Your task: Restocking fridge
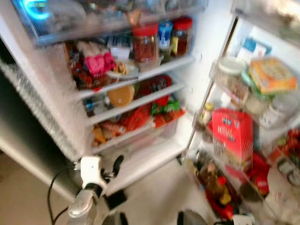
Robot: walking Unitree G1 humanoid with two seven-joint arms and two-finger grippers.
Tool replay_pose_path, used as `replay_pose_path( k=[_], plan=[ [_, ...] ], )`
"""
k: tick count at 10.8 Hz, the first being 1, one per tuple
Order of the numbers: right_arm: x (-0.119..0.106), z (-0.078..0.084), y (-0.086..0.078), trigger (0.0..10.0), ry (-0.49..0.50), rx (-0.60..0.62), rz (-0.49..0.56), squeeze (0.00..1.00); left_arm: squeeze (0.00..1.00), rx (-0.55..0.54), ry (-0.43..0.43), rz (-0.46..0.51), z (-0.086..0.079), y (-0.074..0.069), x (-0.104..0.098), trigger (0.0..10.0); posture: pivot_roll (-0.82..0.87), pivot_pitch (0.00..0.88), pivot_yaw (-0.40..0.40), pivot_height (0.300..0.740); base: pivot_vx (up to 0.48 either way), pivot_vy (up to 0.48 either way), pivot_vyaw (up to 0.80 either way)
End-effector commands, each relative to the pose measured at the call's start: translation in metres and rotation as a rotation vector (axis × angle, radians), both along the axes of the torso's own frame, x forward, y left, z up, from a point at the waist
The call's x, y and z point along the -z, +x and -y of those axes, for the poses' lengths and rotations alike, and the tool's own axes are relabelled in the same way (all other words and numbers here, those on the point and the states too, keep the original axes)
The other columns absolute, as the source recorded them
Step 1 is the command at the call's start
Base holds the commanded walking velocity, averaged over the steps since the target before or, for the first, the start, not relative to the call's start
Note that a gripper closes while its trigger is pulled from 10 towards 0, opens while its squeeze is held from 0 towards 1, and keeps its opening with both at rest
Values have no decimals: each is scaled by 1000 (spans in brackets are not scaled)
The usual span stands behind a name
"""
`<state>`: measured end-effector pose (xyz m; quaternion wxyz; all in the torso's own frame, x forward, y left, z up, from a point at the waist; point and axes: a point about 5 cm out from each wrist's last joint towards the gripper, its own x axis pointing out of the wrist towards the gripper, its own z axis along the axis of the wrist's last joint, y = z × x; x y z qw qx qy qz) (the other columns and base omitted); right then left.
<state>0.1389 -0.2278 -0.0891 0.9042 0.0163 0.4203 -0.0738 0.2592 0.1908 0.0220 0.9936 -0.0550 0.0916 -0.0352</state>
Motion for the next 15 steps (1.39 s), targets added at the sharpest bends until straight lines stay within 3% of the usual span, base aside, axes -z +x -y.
replay_pose_path(
  k=[1, 4, 7, 9, 13, 15],
  plan=[
    [1, 1, -2, 10000, 1, 1, -12, 0, 0, -59, 11, -184, -11, -14, 29, 10000, -147, 62, 19, 655, 0, 0, 0],
    [-1, -1, 4, 10000, 34, -2, 9, 0, 0, -129, 57, -407, -31, -37, 63, 10000, -144, 33, 26, 655, 0, 0, 0],
    [-4, -3, 15, 10000, 51, -8, 12, 0, 0, -136, 70, -535, -29, -44, 77, 10000, -150, 0, 40, 705, 0, 0, 0],
    [-6, -3, 22, 10000, 59, -8, 16, 0, 0, -142, 69, -557, -24, -42, 79, 10000, -162, 0, 45, 740, 0, 0, 0],
    [-11, 0, 34, 10000, 46, 19, 24, 0, 0, -118, 129, -659, -17, -58, 92, 10000, -170, 0, 38, 740, 0, 0, 0],
    [-13, 0, 40, 10000, 32, 6, 17, 0, 0, -150, 103, -669, -17, -62, 94, 10000, -127, 0, 10, 740, 0, 262, 0]
  ],
)
